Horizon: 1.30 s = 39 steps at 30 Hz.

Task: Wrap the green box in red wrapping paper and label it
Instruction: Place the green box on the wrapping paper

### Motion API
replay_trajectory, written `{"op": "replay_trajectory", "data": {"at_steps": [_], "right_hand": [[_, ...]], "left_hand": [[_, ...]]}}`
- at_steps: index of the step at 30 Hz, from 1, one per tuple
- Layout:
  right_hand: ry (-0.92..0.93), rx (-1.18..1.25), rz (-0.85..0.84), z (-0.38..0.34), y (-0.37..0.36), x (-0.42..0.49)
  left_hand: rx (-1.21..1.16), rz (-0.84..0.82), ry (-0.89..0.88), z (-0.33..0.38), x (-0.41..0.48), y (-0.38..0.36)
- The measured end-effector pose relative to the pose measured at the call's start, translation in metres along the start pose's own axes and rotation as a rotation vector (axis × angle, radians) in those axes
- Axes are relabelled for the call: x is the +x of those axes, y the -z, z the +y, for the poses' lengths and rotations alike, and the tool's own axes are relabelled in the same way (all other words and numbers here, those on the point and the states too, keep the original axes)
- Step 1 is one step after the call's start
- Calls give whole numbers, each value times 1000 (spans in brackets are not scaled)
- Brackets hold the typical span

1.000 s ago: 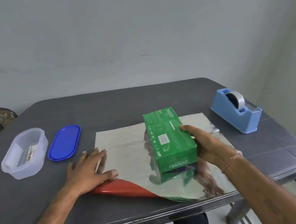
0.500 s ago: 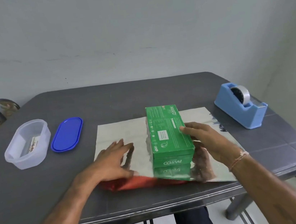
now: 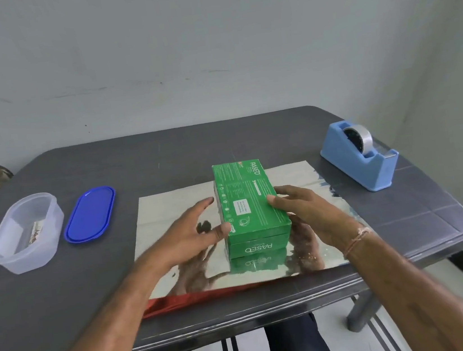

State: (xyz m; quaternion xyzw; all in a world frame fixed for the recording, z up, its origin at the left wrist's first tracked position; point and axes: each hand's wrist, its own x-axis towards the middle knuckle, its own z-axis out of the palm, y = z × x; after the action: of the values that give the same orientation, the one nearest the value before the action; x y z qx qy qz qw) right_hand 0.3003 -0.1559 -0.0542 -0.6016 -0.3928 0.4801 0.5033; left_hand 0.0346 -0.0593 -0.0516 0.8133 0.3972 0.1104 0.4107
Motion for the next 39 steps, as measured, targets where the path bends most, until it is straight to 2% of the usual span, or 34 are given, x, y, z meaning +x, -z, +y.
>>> {"op": "replay_trajectory", "data": {"at_steps": [2,7,11,19,31,39], "right_hand": [[5,-21,-10,0,5,-1],[14,-65,-51,5,12,-4],[17,-72,-71,8,12,-7],[3,-55,-7,10,14,-12],[21,-63,-42,13,3,3],[30,-83,-9,4,-26,29]], "left_hand": [[-18,-60,25,-5,6,-12],[190,-55,-9,-29,1,-26],[60,-18,22,-19,0,-28],[97,-50,13,-23,4,-29],[569,136,13,-43,8,-40],[558,160,87,-56,17,-16]]}}
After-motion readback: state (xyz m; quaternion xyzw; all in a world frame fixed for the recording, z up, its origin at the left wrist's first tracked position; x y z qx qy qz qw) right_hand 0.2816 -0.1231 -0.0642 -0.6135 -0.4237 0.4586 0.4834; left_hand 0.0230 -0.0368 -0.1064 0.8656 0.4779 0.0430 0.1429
